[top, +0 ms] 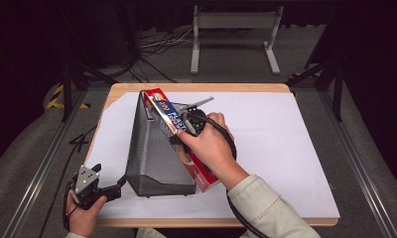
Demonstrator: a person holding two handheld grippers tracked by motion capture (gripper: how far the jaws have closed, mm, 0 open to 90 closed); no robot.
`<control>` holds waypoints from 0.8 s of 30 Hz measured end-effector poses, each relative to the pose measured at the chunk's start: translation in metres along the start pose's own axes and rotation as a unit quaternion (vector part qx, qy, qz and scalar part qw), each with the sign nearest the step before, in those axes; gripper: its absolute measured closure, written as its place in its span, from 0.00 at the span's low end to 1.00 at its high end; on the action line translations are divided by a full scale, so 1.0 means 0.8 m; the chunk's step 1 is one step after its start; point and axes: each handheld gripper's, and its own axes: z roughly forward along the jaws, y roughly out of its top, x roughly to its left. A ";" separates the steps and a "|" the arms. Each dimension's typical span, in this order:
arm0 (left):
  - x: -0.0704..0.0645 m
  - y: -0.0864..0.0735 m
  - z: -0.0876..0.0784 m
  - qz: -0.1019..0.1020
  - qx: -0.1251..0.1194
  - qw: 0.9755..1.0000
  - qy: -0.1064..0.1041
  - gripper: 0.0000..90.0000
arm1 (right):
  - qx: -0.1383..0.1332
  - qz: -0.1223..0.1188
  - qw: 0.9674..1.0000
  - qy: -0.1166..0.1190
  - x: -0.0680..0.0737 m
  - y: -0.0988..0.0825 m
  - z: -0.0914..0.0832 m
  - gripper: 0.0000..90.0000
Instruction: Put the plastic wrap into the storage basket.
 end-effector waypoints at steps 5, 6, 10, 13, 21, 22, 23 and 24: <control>0.001 0.000 -0.001 -0.002 -0.001 1.000 0.002 0.07 | 0.009 0.000 1.000 0.000 0.002 -0.002 0.011 0.44; 0.001 0.000 -0.001 -0.002 -0.001 1.000 0.002 0.07 | 0.010 0.002 1.000 -0.003 0.003 -0.002 0.013 0.44; 0.000 0.000 -0.001 -0.002 0.000 1.000 0.001 0.07 | 0.014 0.002 1.000 -0.006 0.005 -0.003 0.018 0.44; 0.000 0.000 0.000 0.000 0.001 1.000 0.001 0.07 | 0.025 0.004 1.000 -0.012 0.007 -0.003 0.023 0.44; 0.001 0.000 0.000 0.000 0.000 1.000 0.000 0.07 | 0.046 0.002 0.999 -0.026 0.010 0.000 0.036 0.43; 0.001 0.000 0.000 0.000 0.000 1.000 0.000 0.07 | 0.046 0.002 0.999 -0.026 0.010 0.000 0.036 0.43; 0.001 0.000 -0.001 0.001 0.000 1.000 0.000 0.07 | 0.058 0.001 0.998 -0.031 0.011 0.000 0.040 0.43; 0.001 0.000 -0.001 -0.001 0.000 1.000 0.000 0.07 | 0.058 0.001 0.998 -0.031 0.011 0.000 0.040 0.43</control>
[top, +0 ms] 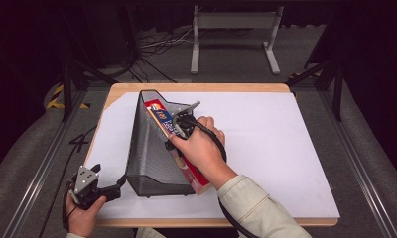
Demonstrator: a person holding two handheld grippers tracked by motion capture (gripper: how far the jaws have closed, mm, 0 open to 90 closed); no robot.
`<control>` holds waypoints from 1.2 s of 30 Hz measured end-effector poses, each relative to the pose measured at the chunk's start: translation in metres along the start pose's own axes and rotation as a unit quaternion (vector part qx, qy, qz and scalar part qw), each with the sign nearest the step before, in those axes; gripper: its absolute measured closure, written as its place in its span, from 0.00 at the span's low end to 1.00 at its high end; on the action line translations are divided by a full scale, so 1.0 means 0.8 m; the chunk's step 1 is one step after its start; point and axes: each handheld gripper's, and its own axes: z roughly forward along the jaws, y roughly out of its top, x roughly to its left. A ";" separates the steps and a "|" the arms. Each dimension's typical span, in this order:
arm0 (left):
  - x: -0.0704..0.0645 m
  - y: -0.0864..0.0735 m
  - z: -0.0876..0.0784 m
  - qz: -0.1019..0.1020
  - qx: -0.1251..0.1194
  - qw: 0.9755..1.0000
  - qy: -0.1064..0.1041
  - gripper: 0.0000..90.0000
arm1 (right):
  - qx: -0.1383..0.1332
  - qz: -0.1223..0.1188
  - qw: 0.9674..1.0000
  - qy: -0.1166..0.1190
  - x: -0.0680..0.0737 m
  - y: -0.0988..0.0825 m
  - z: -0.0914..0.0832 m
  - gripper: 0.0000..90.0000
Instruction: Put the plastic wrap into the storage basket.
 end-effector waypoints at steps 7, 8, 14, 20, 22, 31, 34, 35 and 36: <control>0.001 -0.001 -0.002 -0.001 0.000 1.000 0.002 0.07 | 0.018 -0.004 1.000 -0.014 0.000 0.001 0.011 0.43; 0.001 -0.001 -0.002 -0.001 0.000 1.000 0.003 0.07 | 0.022 -0.006 1.000 -0.017 0.000 0.002 0.012 0.43; 0.001 -0.001 -0.002 -0.002 0.000 1.000 0.004 0.07 | 0.044 -0.001 0.999 -0.019 -0.004 0.004 0.019 0.43; 0.001 -0.001 -0.002 -0.001 0.001 1.000 0.003 0.07 | 0.056 -0.005 0.998 -0.023 -0.002 0.006 0.022 0.43; 0.001 -0.002 -0.002 -0.001 0.001 1.000 0.003 0.07 | 0.058 -0.010 0.998 -0.026 -0.001 0.006 0.023 0.43; 0.002 -0.003 -0.004 -0.003 0.001 1.000 0.004 0.07 | 0.036 -0.031 0.999 -0.006 0.004 0.009 0.018 0.28; 0.002 -0.004 -0.005 -0.004 0.002 1.000 0.004 0.07 | 0.021 -0.033 0.999 0.004 0.002 0.007 0.014 0.26; 0.002 -0.004 -0.005 -0.004 0.002 1.000 0.004 0.07 | 0.021 -0.033 0.999 0.004 0.002 0.007 0.014 0.26; 0.003 -0.004 -0.005 -0.004 0.001 1.000 0.004 0.07 | 0.017 -0.033 0.999 0.005 0.002 0.007 0.012 0.26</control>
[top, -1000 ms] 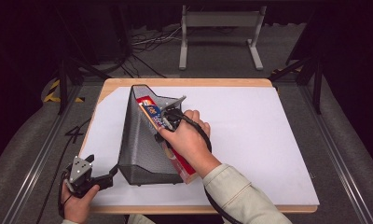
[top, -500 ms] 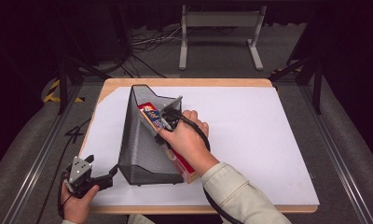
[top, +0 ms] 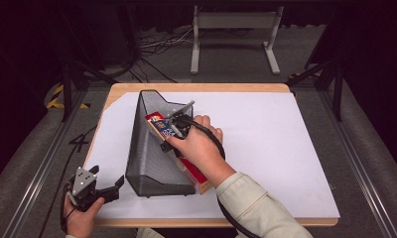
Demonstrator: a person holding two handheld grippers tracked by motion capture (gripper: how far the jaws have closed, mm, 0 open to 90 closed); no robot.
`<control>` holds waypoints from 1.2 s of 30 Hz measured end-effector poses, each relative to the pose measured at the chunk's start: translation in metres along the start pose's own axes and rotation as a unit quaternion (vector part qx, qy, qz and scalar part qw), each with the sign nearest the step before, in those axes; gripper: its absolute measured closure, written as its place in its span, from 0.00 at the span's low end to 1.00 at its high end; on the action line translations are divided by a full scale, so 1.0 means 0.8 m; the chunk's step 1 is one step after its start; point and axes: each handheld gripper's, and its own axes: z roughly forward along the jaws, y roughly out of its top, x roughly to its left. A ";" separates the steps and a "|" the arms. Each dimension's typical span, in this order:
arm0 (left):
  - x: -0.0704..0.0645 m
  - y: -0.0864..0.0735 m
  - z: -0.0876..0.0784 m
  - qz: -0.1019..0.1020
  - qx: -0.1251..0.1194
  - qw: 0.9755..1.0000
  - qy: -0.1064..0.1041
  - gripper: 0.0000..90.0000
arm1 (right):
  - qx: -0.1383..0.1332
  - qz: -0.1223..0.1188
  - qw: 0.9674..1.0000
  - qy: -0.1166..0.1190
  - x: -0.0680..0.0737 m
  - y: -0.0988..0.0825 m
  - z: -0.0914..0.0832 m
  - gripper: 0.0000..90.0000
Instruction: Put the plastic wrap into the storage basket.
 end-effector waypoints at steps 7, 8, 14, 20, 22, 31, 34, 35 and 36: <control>0.000 0.000 0.000 -0.004 -0.001 1.000 0.001 0.07 | -0.096 -0.049 0.994 0.022 -0.011 -0.010 -0.037 0.24; 0.000 0.000 0.000 -0.003 0.000 1.000 0.000 0.07 | -0.105 -0.055 0.993 0.024 -0.012 -0.012 -0.043 0.23; -0.001 0.001 0.003 0.000 0.003 1.000 0.000 0.07 | -0.149 -0.084 0.985 0.035 -0.038 -0.031 -0.088 0.21; -0.002 0.001 0.005 -0.002 0.003 1.000 -0.001 0.07 | -0.171 -0.086 0.981 0.023 -0.069 -0.057 -0.117 0.21; -0.001 0.001 0.005 -0.002 0.003 1.000 0.000 0.07 | -0.178 -0.091 0.980 0.012 -0.086 -0.073 -0.127 0.20; -0.001 0.001 0.005 -0.001 0.004 1.000 0.003 0.07 | -0.203 -0.065 0.977 -0.025 -0.157 -0.138 -0.165 0.19; -0.001 0.001 0.004 -0.003 0.005 1.000 0.005 0.07 | -0.211 -0.059 0.975 -0.037 -0.185 -0.164 -0.173 0.18; -0.001 0.001 0.004 -0.003 0.005 1.000 0.006 0.07 | -0.212 -0.059 0.975 -0.040 -0.194 -0.171 -0.173 0.18; -0.001 0.001 0.004 -0.004 0.005 1.000 0.006 0.07 | -0.212 -0.057 0.975 -0.043 -0.200 -0.176 -0.172 0.18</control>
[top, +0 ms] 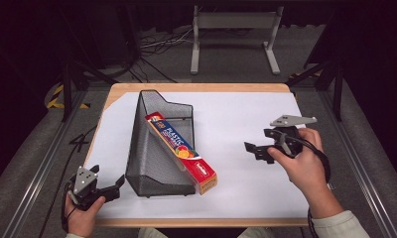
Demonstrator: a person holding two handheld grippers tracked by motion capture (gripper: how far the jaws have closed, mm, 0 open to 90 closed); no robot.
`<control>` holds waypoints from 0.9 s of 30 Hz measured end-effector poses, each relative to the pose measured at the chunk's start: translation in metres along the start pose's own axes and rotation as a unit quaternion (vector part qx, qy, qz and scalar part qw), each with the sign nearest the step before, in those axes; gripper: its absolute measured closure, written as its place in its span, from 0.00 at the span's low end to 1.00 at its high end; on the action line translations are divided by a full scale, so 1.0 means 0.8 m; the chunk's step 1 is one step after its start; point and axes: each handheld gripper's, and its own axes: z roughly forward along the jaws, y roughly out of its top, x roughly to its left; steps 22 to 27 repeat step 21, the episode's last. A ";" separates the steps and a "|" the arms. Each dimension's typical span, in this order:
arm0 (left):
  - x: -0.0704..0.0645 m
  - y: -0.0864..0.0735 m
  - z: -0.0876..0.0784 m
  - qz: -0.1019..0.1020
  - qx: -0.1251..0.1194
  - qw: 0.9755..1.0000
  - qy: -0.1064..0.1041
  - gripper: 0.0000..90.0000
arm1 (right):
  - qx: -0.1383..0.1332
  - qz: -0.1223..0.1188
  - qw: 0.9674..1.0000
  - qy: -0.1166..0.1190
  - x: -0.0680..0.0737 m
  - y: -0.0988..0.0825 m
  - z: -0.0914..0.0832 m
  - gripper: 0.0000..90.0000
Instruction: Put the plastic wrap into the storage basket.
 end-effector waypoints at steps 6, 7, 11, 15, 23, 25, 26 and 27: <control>0.005 0.000 -0.003 -0.005 -0.005 1.000 0.006 0.07 | 0.009 -0.005 0.999 -0.031 -0.050 -0.055 0.002 0.18; 0.005 0.000 -0.003 -0.006 -0.005 1.000 0.007 0.07 | 0.009 -0.005 0.999 -0.034 -0.055 -0.062 0.003 0.18; 0.003 -0.001 -0.002 -0.003 -0.001 1.000 0.006 0.07 | 0.015 -0.008 0.999 -0.031 -0.073 -0.097 0.009 0.18; 0.001 -0.001 -0.001 0.000 -0.001 1.000 0.004 0.07 | 0.012 -0.003 1.000 -0.028 -0.084 -0.117 0.014 0.18; 0.002 0.000 -0.003 -0.001 -0.005 1.000 0.005 0.07 | 0.004 0.009 1.000 -0.025 -0.089 -0.126 0.015 0.17; 0.002 0.000 -0.003 -0.001 -0.005 1.000 0.005 0.07 | 0.004 0.009 1.000 -0.025 -0.089 -0.126 0.015 0.17; 0.002 0.000 -0.003 -0.001 -0.005 1.000 0.005 0.07 | 0.004 0.009 1.000 -0.025 -0.089 -0.126 0.015 0.17; 0.002 0.000 -0.003 -0.001 -0.005 1.000 0.005 0.07 | 0.004 0.009 1.000 -0.025 -0.089 -0.126 0.015 0.17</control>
